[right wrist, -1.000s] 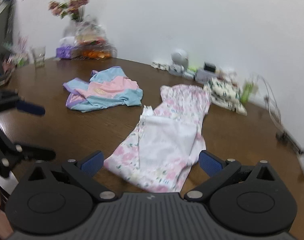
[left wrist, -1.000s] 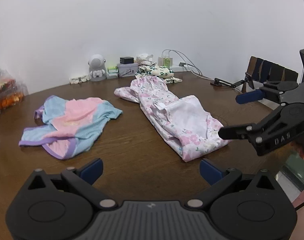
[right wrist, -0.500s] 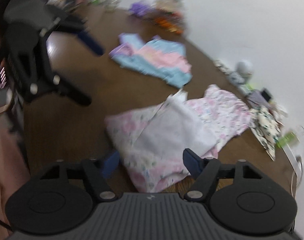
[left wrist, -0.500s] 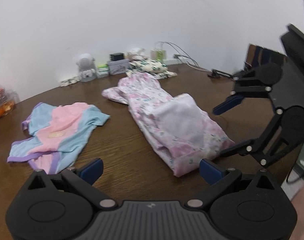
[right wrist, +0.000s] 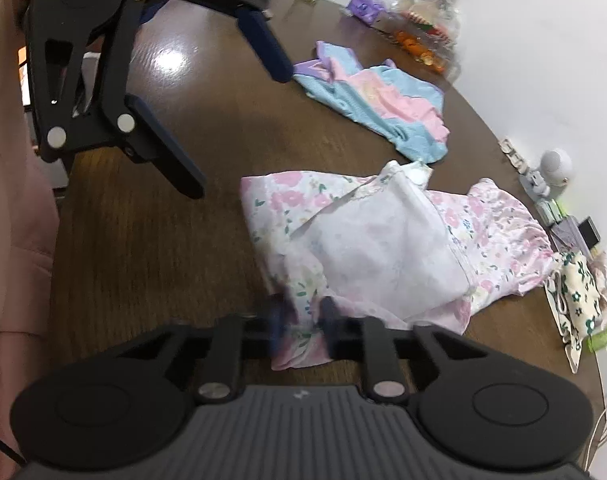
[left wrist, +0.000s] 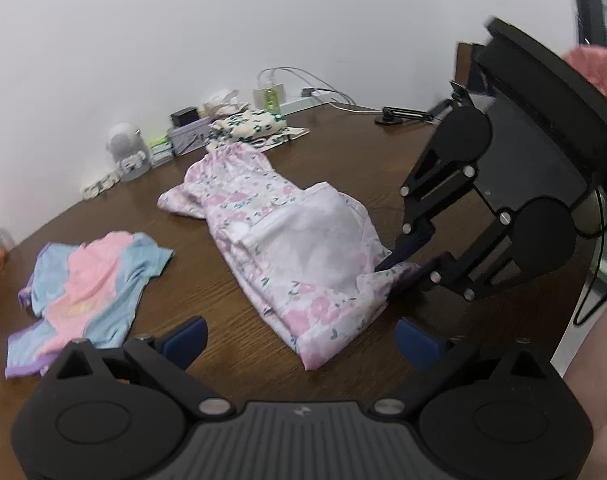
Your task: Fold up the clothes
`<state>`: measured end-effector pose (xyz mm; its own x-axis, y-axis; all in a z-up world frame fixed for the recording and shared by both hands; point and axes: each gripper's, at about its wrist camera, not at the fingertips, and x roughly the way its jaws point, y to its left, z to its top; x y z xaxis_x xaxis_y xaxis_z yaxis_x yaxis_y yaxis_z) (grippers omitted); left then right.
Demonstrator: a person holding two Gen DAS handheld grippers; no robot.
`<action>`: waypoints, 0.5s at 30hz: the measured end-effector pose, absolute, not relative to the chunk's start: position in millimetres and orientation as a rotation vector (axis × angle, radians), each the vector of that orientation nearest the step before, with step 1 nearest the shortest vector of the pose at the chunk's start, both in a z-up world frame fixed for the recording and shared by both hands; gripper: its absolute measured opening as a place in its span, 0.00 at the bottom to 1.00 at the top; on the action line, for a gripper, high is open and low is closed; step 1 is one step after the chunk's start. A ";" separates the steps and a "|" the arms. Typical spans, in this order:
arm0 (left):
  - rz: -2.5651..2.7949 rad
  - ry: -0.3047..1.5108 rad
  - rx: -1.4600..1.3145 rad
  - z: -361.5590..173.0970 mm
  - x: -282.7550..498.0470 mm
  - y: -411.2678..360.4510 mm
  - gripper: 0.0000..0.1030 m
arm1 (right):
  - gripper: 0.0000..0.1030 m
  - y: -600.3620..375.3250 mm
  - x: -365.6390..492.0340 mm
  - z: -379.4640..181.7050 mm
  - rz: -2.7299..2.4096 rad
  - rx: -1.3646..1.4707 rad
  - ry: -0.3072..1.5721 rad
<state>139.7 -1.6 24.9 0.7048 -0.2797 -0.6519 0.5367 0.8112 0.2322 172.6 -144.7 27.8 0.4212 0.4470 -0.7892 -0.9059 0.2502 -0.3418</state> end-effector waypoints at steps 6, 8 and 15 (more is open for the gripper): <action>-0.531 0.600 0.680 11.3 147.1 -22.7 0.90 | 0.08 -160.4 205.7 51.5 1.003 -0.624 0.768; -0.553 0.580 0.769 6.6 153.2 -29.4 0.69 | 0.08 -167.5 217.8 60.2 1.001 -0.538 0.811; -0.596 0.360 1.104 -15.1 161.2 -41.5 0.40 | 0.08 -179.0 241.3 77.1 0.999 -0.403 0.885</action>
